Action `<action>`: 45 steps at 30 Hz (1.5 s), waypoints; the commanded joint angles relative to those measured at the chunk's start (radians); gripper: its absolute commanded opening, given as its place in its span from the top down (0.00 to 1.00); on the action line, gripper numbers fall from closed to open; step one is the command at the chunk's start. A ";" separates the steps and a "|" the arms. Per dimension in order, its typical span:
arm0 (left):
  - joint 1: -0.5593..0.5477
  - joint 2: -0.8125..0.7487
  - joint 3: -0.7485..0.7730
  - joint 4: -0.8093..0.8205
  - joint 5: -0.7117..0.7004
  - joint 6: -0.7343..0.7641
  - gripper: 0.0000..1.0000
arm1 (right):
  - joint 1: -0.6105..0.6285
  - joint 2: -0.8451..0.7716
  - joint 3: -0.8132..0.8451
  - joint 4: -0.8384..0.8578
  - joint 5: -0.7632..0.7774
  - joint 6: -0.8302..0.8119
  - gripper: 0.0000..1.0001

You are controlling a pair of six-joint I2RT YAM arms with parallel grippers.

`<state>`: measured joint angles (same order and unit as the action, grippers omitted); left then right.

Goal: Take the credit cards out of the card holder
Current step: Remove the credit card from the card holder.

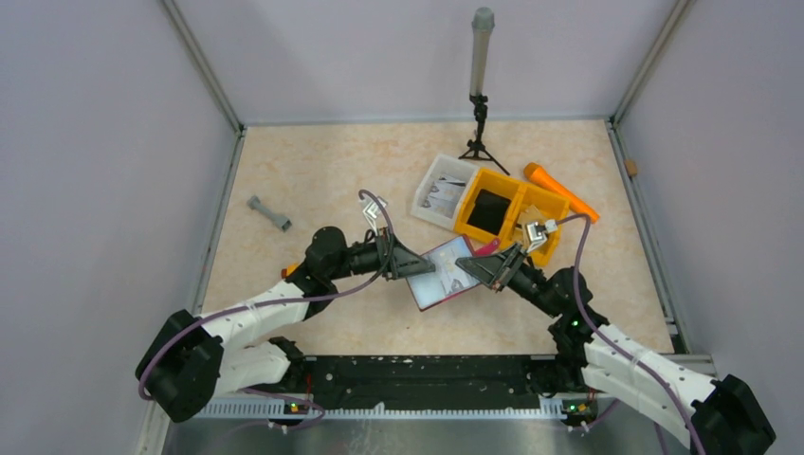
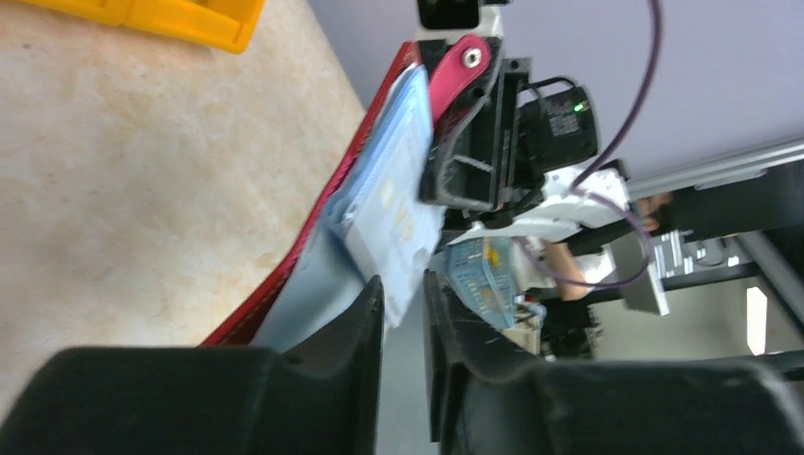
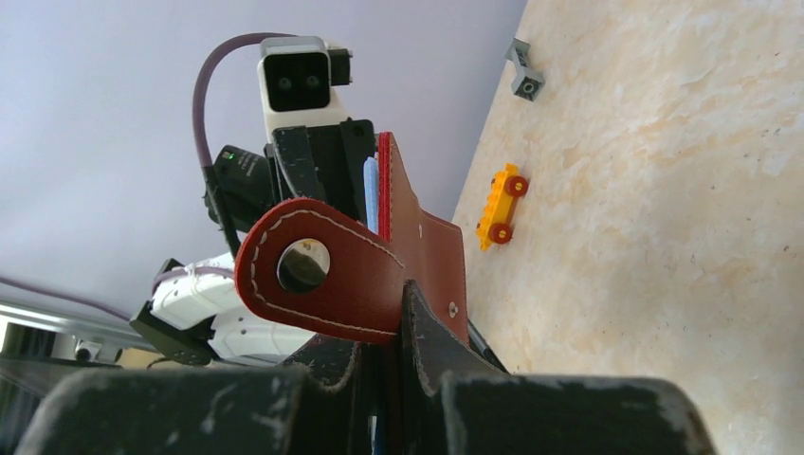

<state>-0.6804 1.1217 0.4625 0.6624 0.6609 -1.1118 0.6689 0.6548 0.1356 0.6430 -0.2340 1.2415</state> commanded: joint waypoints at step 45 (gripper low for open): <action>-0.013 0.022 0.003 0.119 0.082 -0.011 0.78 | -0.080 0.024 -0.042 0.267 -0.067 0.161 1.00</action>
<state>-0.6933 1.1305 0.4522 0.7784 0.7265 -1.1408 0.5930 0.6590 0.0891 0.7998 -0.2787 1.3758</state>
